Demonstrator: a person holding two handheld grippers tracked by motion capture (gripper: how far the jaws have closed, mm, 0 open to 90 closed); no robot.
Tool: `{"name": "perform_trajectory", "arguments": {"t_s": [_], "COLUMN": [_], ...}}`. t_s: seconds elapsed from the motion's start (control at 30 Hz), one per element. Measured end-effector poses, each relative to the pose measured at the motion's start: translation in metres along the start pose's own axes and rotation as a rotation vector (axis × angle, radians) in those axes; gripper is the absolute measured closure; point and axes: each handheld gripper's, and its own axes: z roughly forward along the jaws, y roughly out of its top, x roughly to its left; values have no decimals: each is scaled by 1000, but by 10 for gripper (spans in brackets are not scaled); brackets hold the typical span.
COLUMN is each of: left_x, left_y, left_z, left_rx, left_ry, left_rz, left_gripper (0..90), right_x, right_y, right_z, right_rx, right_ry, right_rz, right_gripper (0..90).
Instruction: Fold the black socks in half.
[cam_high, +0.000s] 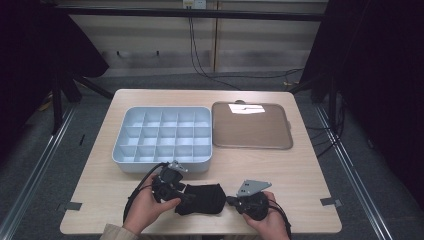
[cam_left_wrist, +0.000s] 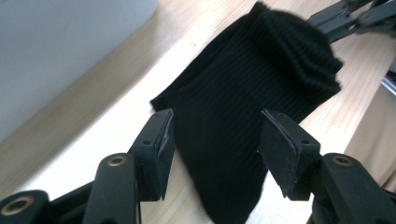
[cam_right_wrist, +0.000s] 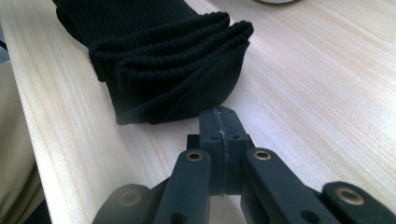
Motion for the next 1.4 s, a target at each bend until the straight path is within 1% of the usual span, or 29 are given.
{"name": "perform_trajectory", "arguments": {"t_s": [0.03, 0.07, 0.17, 0.23, 0.43, 0.67, 0.77, 0.87, 1.03, 1.07, 1.27, 1.4], "left_x": [0, 1, 2, 4, 5, 7, 7, 6, 6, 5, 5, 5], "left_y": [0, -2, -5, -9, -17, -19, -19, -20, -20, -20, -21, -21], "left_z": [0, 0, 0, 1, 4, 7, 7, 8, 10, 11, 13, 15], "left_rx": [0, -4, 0, -1, 2, 4, 8, 8, 22, 21, 29, 29], "left_ry": [0, 2, 10, 13, 12, 18, 28, 30, 36, 39, 44, 40], "left_rz": [0, -8, -5, -14, -27, -32, -25, -23, -13, -17, -10, -12], "left_gripper": [453, 455, 465, 468, 470, 484, 496, 526, 557, 558, 565, 570], "right_x": [0, 0, 0, 0, 0, 1, 1, 1, 1, 1, 1, 1], "right_y": [0, 0, 0, 0, 0, 0, 0, 0, 1, 1, 1, 1], "right_z": [0, 0, 0, 0, 0, 1, 1, 1, 1, 1, 1, 1], "right_rx": [0, -1, -2, -3, -3, -2, -2, -3, -3, -3, -4, -3], "right_ry": [0, -1, -2, -1, 0, 0, 2, 2, 0, 0, 0, 0], "right_rz": [0, -1, -2, 0, 2, -4, -6, -8, -8, -9, -9, -10], "right_gripper": [900, 900, 900, 900, 900, 900, 900, 900, 900, 900, 900, 900]}}
